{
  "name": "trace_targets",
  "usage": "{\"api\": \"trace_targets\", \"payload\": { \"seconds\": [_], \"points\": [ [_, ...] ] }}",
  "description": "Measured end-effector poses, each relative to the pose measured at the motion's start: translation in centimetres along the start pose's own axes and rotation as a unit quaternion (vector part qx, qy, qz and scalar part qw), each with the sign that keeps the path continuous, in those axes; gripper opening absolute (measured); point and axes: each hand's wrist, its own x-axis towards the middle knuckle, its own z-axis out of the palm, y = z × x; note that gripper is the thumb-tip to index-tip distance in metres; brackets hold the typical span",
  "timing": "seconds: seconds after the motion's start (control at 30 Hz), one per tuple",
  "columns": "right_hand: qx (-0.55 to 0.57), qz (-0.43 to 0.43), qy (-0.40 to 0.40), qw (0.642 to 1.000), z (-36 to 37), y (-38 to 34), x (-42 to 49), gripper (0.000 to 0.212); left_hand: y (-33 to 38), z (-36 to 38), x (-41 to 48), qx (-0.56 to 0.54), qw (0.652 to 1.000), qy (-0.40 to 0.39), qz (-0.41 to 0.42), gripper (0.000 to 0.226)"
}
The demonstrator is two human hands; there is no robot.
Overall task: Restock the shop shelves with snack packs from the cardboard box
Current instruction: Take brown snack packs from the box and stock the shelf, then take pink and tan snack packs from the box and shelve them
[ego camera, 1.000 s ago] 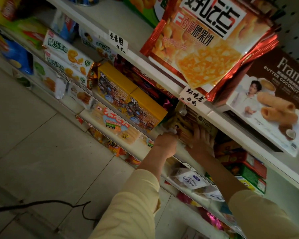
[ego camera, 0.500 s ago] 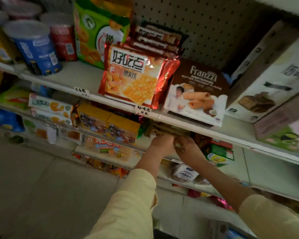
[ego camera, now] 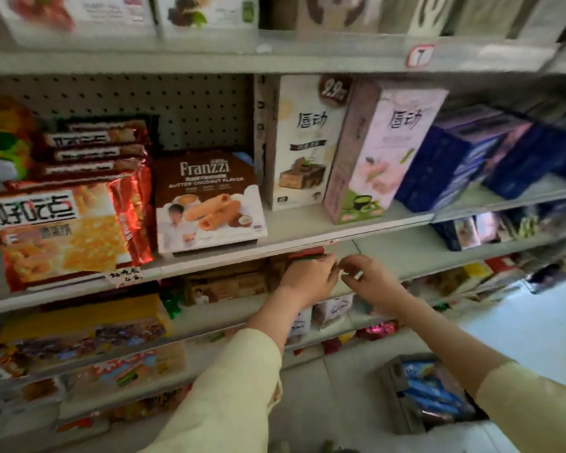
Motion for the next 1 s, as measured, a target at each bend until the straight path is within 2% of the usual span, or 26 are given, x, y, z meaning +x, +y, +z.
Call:
{"api": "trace_targets", "payload": {
  "seconds": [0.07, 0.23, 0.47, 0.63, 0.83, 1.0],
  "points": [
    [-0.011, 0.032, -0.013, 0.999, -0.8, 1.6, -1.1, 0.022, 1.4, 1.1, 0.8, -0.003, 1.000, -0.031, -0.005, 0.025],
    [-0.017, 0.147, 0.043, 0.988, -4.7, 8.5, -5.9, 0.022, 8.4, 4.9, 5.2, -0.012, 0.993, -0.104, 0.049, 0.027],
    [0.007, 0.318, 0.085, 0.944, -9.7, 19.9, -13.7, 0.023, 20.6, 13.2, 10.9, -0.034, 0.969, -0.212, 0.122, 0.025],
    [0.018, 0.396, 0.096, 0.913, -13.4, 29.3, -18.7, 0.026, 29.3, 18.1, 15.2, -0.019, 0.943, -0.293, 0.158, 0.023],
    [0.046, 0.484, 0.060, 0.872, -15.4, 39.6, -23.2, 0.033, 37.4, 25.1, 21.1, -0.014, 0.936, -0.320, 0.147, 0.029],
    [0.061, 0.511, 0.047, 0.856, -13.3, 44.1, -23.2, 0.037, 38.7, 29.8, 24.3, -0.022, 0.936, -0.328, 0.130, 0.029]
  ]
}}
